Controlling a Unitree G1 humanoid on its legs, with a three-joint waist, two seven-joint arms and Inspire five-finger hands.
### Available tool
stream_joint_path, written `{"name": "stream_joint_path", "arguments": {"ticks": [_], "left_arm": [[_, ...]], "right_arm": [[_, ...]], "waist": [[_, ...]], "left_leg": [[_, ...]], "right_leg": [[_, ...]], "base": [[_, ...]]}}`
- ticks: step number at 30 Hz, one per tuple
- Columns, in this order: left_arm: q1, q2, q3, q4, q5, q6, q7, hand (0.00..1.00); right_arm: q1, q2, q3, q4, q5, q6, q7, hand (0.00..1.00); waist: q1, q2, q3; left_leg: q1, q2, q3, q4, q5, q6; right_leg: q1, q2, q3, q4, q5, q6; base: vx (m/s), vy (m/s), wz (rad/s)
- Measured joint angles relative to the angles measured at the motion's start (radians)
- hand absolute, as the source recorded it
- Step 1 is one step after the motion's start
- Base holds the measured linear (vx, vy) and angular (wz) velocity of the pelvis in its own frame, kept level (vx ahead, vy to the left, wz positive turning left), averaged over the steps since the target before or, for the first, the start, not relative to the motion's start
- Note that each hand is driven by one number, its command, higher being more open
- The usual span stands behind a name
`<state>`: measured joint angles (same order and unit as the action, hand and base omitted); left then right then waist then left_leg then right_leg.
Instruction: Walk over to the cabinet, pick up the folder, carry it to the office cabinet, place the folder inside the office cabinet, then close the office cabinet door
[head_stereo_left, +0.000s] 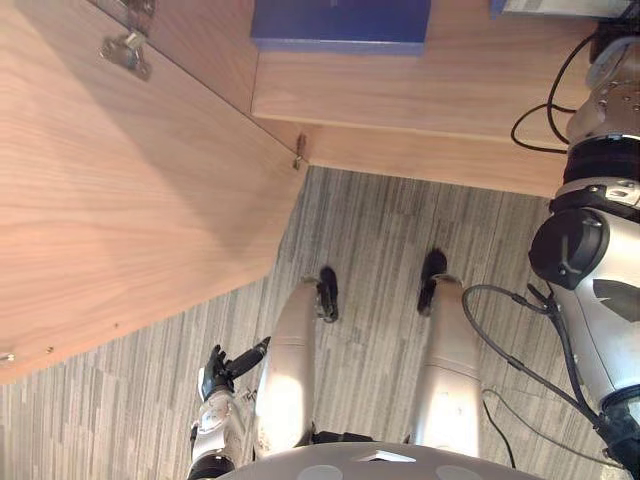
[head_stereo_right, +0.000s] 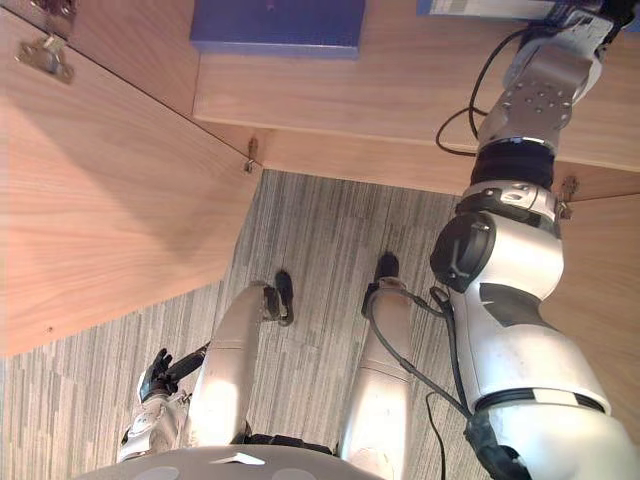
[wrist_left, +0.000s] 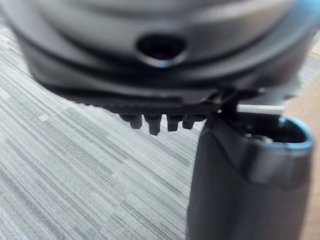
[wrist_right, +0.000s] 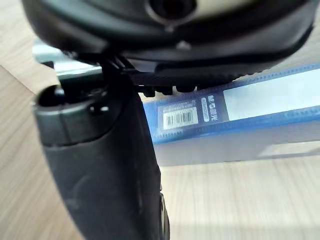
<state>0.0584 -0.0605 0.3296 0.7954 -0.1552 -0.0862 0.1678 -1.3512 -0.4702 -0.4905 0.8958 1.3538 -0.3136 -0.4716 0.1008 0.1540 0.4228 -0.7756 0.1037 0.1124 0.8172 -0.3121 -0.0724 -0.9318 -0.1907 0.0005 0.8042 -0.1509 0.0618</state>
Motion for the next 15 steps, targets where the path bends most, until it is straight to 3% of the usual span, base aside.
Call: {"name": "stream_joint_path", "arguments": {"ticks": [9, 15], "left_arm": [[0.003, -0.004, -0.018, -0.002, 0.0, -0.004, -0.031, 1.0], [0.018, -0.006, -0.018, 0.021, 0.001, -0.001, -0.049, 1.0]], "right_arm": [[0.052, 0.032, -0.058, 0.027, 0.033, 0.002, 0.004, 1.0], [0.139, 0.064, -0.158, 0.058, 0.035, 0.017, 0.014, 1.0]], "waist": [[-0.012, -0.001, -0.045], [0.002, -0.013, -0.116]], "left_leg": [[0.222, -0.028, -0.006, -0.405, 0.188, -0.003], [0.343, -0.03, -0.01, -0.615, 0.276, -0.016]], "right_leg": [[0.24, 0.0, -0.081, -0.373, 0.146, -0.005], [0.332, 0.011, -0.116, -0.501, 0.181, -0.009]], "base": [[0.08, 0.007, 0.09], [0.1, -0.018, 0.05]]}}
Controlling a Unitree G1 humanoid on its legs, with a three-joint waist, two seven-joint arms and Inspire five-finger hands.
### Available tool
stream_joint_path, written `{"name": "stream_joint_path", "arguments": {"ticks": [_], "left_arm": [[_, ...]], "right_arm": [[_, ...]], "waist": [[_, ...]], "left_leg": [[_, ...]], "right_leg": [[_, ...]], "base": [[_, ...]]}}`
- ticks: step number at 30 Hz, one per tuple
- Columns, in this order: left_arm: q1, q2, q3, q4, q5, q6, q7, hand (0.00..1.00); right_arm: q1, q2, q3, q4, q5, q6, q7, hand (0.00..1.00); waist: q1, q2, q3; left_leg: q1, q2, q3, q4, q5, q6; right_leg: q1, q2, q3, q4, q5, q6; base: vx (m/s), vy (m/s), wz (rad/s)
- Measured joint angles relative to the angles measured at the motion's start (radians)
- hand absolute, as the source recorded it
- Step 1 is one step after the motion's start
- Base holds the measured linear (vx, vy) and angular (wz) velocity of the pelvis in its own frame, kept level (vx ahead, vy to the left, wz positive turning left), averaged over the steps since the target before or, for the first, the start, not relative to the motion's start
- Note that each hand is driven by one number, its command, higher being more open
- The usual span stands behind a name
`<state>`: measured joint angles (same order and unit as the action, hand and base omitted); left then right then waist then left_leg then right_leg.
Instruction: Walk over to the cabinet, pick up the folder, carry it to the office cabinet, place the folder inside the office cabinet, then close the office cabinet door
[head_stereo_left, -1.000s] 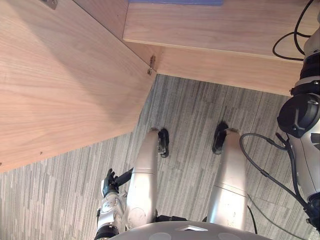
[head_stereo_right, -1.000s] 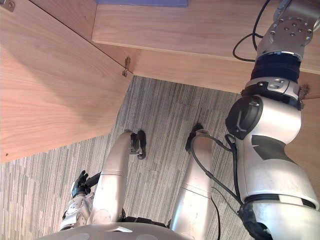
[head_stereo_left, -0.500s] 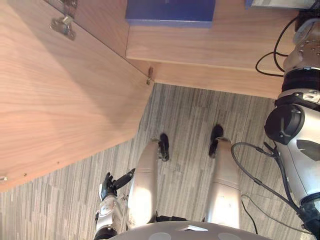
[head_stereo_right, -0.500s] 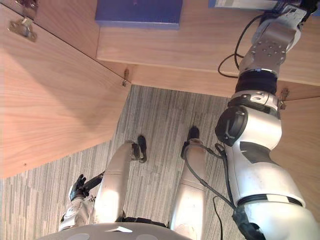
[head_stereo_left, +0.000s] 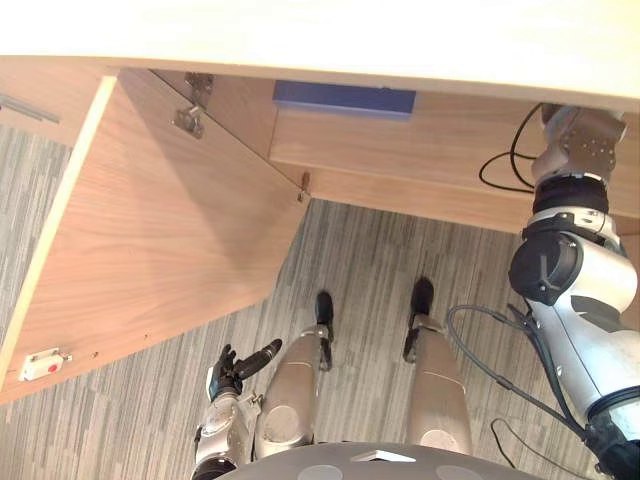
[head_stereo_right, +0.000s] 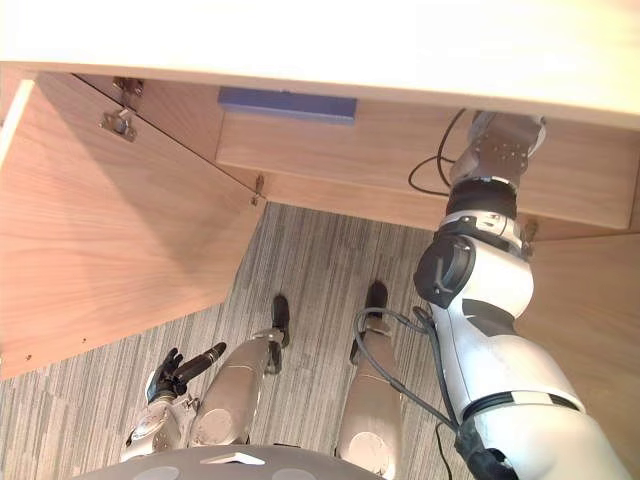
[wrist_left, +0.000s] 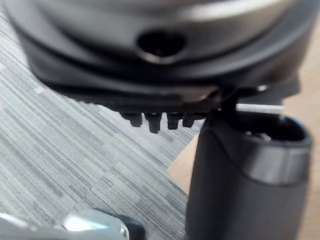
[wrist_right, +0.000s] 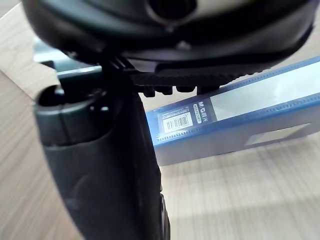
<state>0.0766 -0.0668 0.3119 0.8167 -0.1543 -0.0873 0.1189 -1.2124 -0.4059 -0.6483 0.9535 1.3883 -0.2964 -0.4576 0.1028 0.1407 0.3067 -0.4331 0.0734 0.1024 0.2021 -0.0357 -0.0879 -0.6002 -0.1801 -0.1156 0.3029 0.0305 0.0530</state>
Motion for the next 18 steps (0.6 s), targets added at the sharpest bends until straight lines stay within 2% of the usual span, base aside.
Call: {"name": "stream_joint_path", "arguments": {"ticks": [4, 7, 9, 13, 15, 18], "left_arm": [[0.012, 0.001, 0.01, 0.002, 0.001, 0.0, -0.005, 1.0], [0.012, 0.004, 0.021, 0.006, 0.004, 0.0, -0.02, 1.0], [0.014, 0.013, 0.023, 0.009, 0.004, 0.0, -0.035, 1.0], [0.016, 0.044, 0.022, 0.008, 0.011, 0.0, -0.086, 1.0], [0.017, 0.053, 0.023, 0.007, 0.014, 0.0, -0.098, 1.0], [0.02, 0.059, 0.023, -0.002, 0.013, 0.0, -0.112, 1.0]], "right_arm": [[0.023, 0.011, -0.099, 0.04, -0.003, 0.016, 0.019, 1.0], [0.03, 0.012, -0.119, 0.077, -0.015, 0.054, 0.054, 1.0], [0.066, 0.007, -0.102, 0.116, -0.167, 0.15, 0.115, 1.0], [0.118, -0.024, 0.039, 0.203, -0.474, 0.321, 0.231, 1.0], [0.125, -0.024, 0.07, 0.214, -0.49, 0.349, 0.261, 1.0], [0.142, -0.021, 0.081, 0.221, -0.457, 0.348, 0.299, 1.0]], "waist": [[0.003, -0.002, -0.039], [0.003, -0.005, -0.051], [0.005, -0.012, -0.066], [0.005, -0.02, -0.074], [0.008, -0.02, -0.074], [0.025, -0.02, -0.074]], "left_leg": [[0.06, 0.005, -0.005, -0.125, 0.058, -0.006], [0.084, 0.009, -0.005, -0.179, 0.083, -0.008], [0.093, 0.013, -0.003, -0.201, 0.092, -0.01], [0.094, 0.018, 0.001, -0.208, 0.095, -0.01], [0.093, 0.021, 0.006, -0.209, 0.095, -0.01], [0.093, 0.026, 0.017, -0.212, 0.096, -0.012]], "right_leg": [[0.045, 0.012, -0.026, -0.069, 0.019, -0.002], [0.06, 0.019, -0.034, -0.098, 0.028, -0.002], [0.067, 0.026, -0.036, -0.119, 0.036, -0.003], [0.082, 0.034, -0.039, -0.157, 0.057, -0.004], [0.088, 0.041, -0.034, -0.183, 0.071, -0.005], [0.1, 0.051, -0.027, -0.225, 0.095, -0.008]], "base": [[0.08, -0.014, 0.07], [0.06, -0.012, 0.02], [0.05, -0.011, -0.03], [0.03, -0.01, -0.03], [0.01, -0.016, -0.11], [0.0, -0.022, -0.11]]}}
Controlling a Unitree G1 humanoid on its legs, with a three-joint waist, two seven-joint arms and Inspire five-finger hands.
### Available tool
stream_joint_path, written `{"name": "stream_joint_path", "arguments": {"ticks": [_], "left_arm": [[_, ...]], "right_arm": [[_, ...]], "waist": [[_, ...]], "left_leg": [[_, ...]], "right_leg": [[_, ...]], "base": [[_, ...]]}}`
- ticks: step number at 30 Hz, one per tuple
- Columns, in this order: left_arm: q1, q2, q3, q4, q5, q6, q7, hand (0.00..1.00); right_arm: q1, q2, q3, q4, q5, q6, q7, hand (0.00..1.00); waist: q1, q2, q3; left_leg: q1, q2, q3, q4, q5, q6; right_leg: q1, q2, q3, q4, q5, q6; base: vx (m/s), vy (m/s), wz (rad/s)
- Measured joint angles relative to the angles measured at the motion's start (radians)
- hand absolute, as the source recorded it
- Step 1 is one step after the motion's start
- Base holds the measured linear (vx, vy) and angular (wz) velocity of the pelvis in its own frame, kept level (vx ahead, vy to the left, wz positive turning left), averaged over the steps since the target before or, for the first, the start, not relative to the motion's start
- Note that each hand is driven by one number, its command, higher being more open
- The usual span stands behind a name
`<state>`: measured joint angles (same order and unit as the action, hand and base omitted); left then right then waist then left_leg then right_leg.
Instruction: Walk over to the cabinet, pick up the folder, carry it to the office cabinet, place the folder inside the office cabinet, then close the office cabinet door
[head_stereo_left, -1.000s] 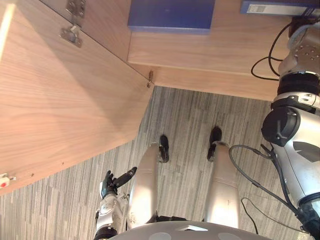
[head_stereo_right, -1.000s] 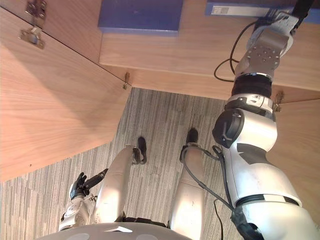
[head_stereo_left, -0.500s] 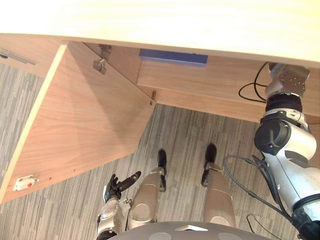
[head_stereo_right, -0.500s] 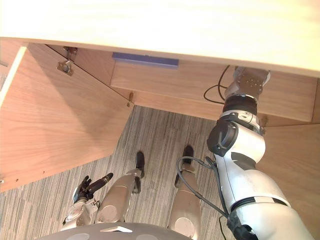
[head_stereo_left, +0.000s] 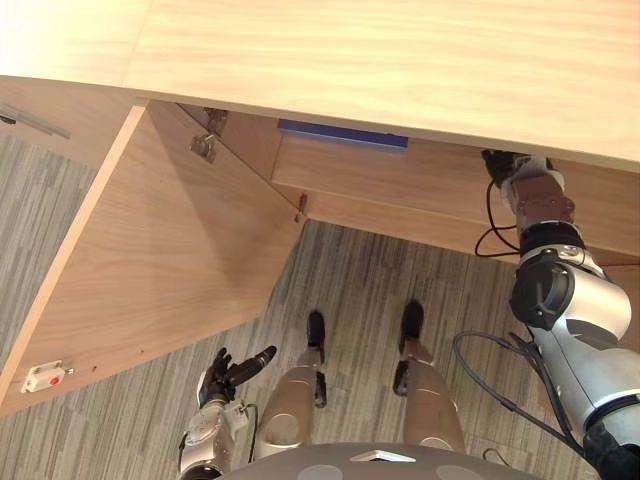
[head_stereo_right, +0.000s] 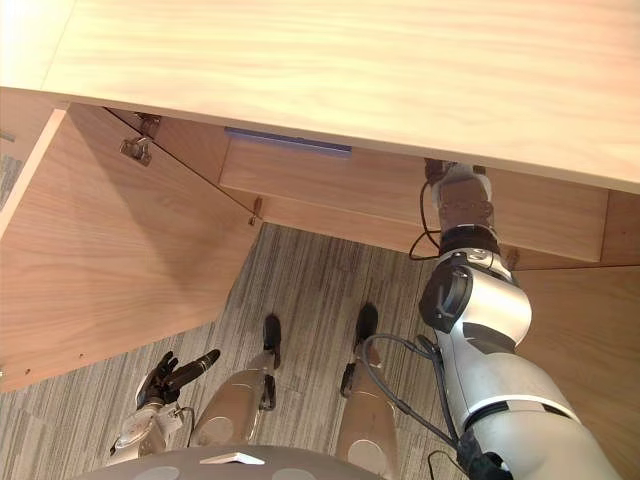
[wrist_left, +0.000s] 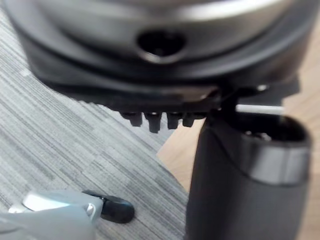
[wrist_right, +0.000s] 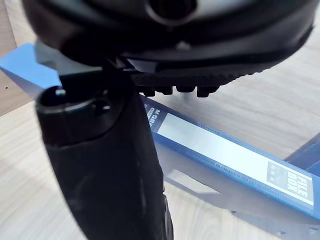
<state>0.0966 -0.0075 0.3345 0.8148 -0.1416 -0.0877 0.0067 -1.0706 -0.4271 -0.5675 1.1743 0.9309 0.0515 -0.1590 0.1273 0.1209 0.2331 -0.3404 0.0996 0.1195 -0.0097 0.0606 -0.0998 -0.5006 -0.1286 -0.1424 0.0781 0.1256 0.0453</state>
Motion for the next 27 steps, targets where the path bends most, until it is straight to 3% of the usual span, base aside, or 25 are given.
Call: {"name": "stream_joint_path", "arguments": {"ticks": [16, 21, 27], "left_arm": [[0.029, 0.022, -0.001, -0.023, 0.03, 0.002, -0.043, 1.0], [0.047, 0.022, 0.008, -0.043, 0.035, 0.003, -0.067, 1.0], [0.057, 0.02, 0.018, -0.043, 0.036, 0.003, -0.082, 1.0]], "right_arm": [[0.102, 0.033, 0.091, 0.027, -0.078, 0.011, 0.112, 1.0], [0.153, 0.033, 0.191, 0.027, -0.338, 0.052, 0.205, 1.0], [0.198, 0.034, 0.208, 0.028, -0.385, 0.074, 0.243, 1.0]], "waist": [[0.015, -0.016, -0.017], [0.018, -0.032, -0.031], [0.019, -0.043, -0.045]], "left_leg": [[0.033, 0.016, 0.066, -0.013, 0.001, -0.002], [0.055, 0.02, 0.087, -0.013, -0.001, -0.004], [0.088, 0.023, 0.093, -0.013, -0.003, -0.005]], "right_leg": [[0.021, 0.032, 0.051, -0.068, 0.047, -0.006], [0.039, 0.046, 0.066, -0.081, 0.053, -0.011], [0.071, 0.048, 0.066, -0.087, 0.052, -0.011]], "base": [[0.02, -0.025, -0.12], [0.01, -0.025, -0.12], [0.01, -0.003, -0.01]]}}
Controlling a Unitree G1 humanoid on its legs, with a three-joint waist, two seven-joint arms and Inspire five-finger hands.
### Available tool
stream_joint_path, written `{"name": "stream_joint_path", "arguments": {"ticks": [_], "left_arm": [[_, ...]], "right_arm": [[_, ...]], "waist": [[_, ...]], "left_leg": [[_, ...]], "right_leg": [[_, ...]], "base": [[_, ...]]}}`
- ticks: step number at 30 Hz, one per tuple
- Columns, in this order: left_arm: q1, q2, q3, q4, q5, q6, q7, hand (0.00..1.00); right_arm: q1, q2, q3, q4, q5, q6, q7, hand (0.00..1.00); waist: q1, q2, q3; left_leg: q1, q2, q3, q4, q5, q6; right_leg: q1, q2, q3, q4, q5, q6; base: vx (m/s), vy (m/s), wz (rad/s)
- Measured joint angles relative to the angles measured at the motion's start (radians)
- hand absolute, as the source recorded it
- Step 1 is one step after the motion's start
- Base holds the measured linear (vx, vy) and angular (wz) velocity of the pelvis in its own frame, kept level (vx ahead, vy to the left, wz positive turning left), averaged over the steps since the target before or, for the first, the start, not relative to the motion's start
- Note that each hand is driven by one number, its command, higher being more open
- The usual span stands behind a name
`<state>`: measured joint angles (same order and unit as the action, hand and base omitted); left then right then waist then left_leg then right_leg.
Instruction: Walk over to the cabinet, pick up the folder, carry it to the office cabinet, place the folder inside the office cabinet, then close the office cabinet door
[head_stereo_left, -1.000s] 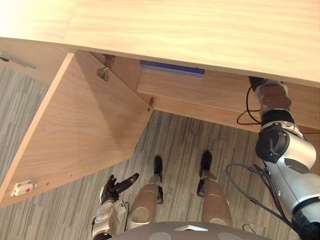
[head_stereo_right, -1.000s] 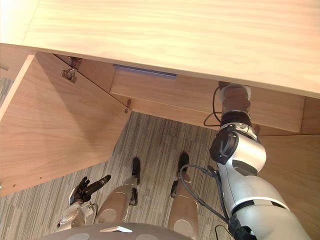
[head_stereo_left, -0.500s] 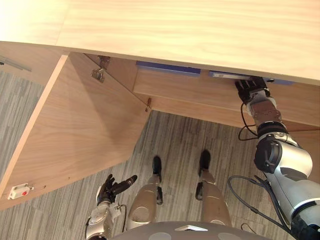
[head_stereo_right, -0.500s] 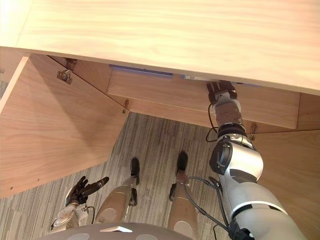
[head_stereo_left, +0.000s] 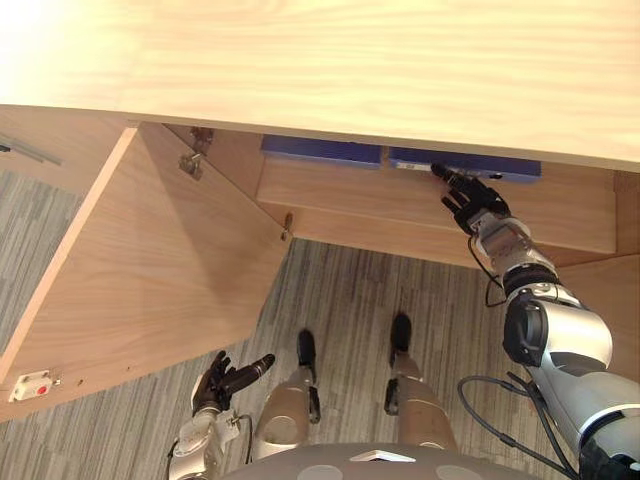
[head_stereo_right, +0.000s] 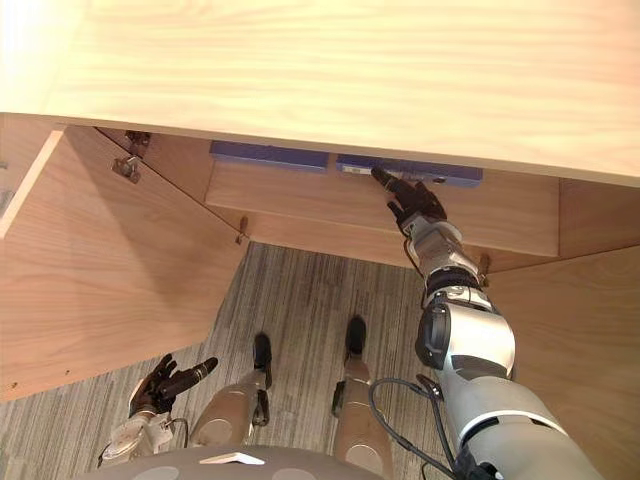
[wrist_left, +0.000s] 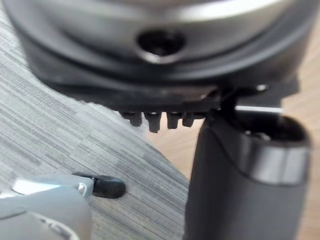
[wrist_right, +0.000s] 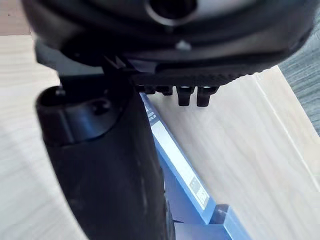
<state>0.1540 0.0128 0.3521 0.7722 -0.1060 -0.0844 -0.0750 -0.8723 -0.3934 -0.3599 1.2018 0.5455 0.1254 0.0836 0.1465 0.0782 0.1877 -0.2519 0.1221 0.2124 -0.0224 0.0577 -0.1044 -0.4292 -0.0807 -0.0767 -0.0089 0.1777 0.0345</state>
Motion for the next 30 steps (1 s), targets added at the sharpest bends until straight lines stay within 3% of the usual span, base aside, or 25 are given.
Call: {"name": "stream_joint_path", "arguments": {"ticks": [9, 13, 16, 23, 30], "left_arm": [[0.006, 0.0, 0.028, 0.0, 0.004, 0.002, -0.004, 1.0], [0.013, 0.0, 0.028, -0.001, 0.041, 0.002, -0.019, 1.0], [0.013, 0.0, 0.028, -0.002, 0.043, 0.004, -0.021, 1.0], [0.013, -0.001, 0.028, -0.038, 0.078, 0.005, -0.026, 1.0], [0.013, -0.019, 0.028, -0.041, 0.079, 0.017, -0.028, 1.0]], "right_arm": [[-0.009, -0.001, -0.023, -0.001, -0.093, 0.003, 0.019, 1.0], [-0.016, -0.002, -0.019, -0.003, -0.309, 0.005, 0.028, 1.0], [-0.02, -0.005, 0.017, -0.026, -0.583, 0.006, 0.04, 1.0], [-0.026, -0.004, 0.071, -0.037, -0.795, 0.006, 0.06, 1.0], [0.03, 0.044, 0.272, -0.082, -0.919, -0.002, 0.066, 1.0]], "waist": [[0.005, -0.012, -0.01], [0.006, -0.012, -0.01], [0.005, -0.012, -0.01], [0.003, -0.012, -0.01], [-0.011, -0.014, -0.009]], "left_leg": [[0.016, 0.006, 0.011, 0.0, -0.002, -0.003], [0.016, 0.01, 0.018, 0.0, -0.006, -0.008], [0.016, 0.012, 0.018, 0.0, -0.01, -0.011], [0.015, 0.013, 0.019, 0.002, -0.014, -0.012], [0.019, 0.019, 0.025, 0.041, -0.04, -0.01]], "right_leg": [[0.015, -0.002, -0.032, -0.011, -0.003, -0.002], [0.01, -0.001, -0.043, -0.011, -0.002, -0.003], [0.009, 0.002, -0.044, -0.011, 0.004, -0.002], [0.009, 0.003, -0.044, -0.01, 0.004, -0.003], [0.026, 0.011, -0.039, -0.009, 0.003, -0.003]], "base": [[0.01, 0.007, -0.03], [0.03, 0.019, -0.06], [0.04, 0.024, -0.02], [0.03, 0.031, -0.01], [0.03, 0.018, -0.03]]}}
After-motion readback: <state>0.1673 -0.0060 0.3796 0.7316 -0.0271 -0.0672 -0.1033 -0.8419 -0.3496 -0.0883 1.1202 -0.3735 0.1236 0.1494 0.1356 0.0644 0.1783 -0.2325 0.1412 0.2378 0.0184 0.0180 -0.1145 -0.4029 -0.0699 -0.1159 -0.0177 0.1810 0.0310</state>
